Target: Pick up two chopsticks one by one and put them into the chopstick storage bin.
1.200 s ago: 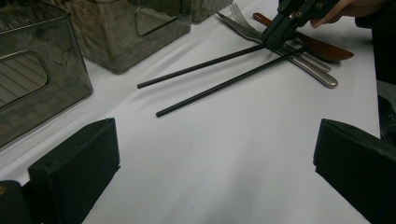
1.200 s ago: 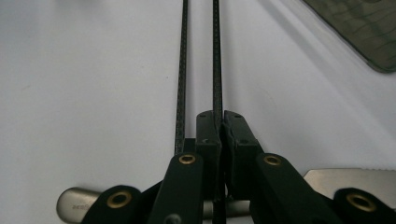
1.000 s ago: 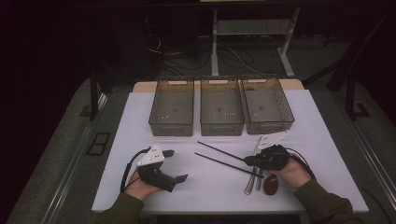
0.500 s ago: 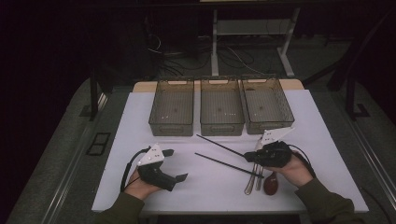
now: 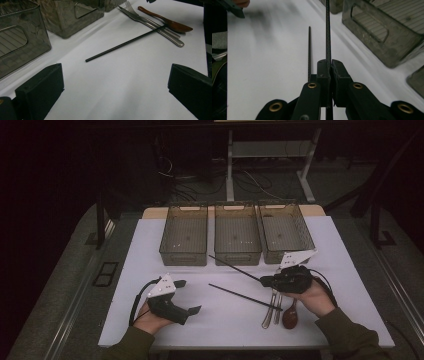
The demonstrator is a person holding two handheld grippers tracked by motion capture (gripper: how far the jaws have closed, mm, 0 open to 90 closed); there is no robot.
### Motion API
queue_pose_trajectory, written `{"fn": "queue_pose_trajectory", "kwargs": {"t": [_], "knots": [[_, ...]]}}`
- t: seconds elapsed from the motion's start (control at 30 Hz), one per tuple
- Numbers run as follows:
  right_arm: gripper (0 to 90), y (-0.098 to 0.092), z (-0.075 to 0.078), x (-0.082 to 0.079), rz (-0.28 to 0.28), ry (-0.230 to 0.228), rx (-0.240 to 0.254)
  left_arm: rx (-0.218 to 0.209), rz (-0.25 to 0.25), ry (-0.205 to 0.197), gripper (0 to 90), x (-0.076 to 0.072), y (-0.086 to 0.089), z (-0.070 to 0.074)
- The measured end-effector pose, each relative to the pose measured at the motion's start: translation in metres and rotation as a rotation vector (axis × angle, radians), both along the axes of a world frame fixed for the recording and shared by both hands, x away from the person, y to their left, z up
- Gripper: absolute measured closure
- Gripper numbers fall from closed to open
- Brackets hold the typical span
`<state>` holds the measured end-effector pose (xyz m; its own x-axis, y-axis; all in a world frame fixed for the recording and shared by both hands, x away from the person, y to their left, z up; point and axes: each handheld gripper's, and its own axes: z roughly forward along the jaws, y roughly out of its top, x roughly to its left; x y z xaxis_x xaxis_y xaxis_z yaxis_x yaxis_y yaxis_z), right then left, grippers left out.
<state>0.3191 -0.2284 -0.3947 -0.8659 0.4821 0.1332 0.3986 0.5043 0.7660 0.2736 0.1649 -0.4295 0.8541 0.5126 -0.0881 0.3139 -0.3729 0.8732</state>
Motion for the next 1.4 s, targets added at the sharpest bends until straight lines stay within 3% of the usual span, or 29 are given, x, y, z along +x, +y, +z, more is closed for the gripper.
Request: {"fn": "queue_pose_trajectory", "kwargs": {"t": [0.63, 0.9, 1.4], "knots": [[84.4, 0.028, 0.016, 0.027, -0.038, -0.017, -0.001, -0.007, -0.005, -0.001, 0.0, 0.001, 0.000, 0.000], [84.4, 0.041, 0.024, 0.044, -0.066, 0.009, 0.006, -0.007, -0.005, -0.002, 0.0, 0.000, 0.000, 0.000], [84.4, 0.071, 0.039, 0.068, -0.087, -0.001, -0.015, -0.013, -0.006, -0.001, 0.0, -0.001, -0.001, 0.001]]}}
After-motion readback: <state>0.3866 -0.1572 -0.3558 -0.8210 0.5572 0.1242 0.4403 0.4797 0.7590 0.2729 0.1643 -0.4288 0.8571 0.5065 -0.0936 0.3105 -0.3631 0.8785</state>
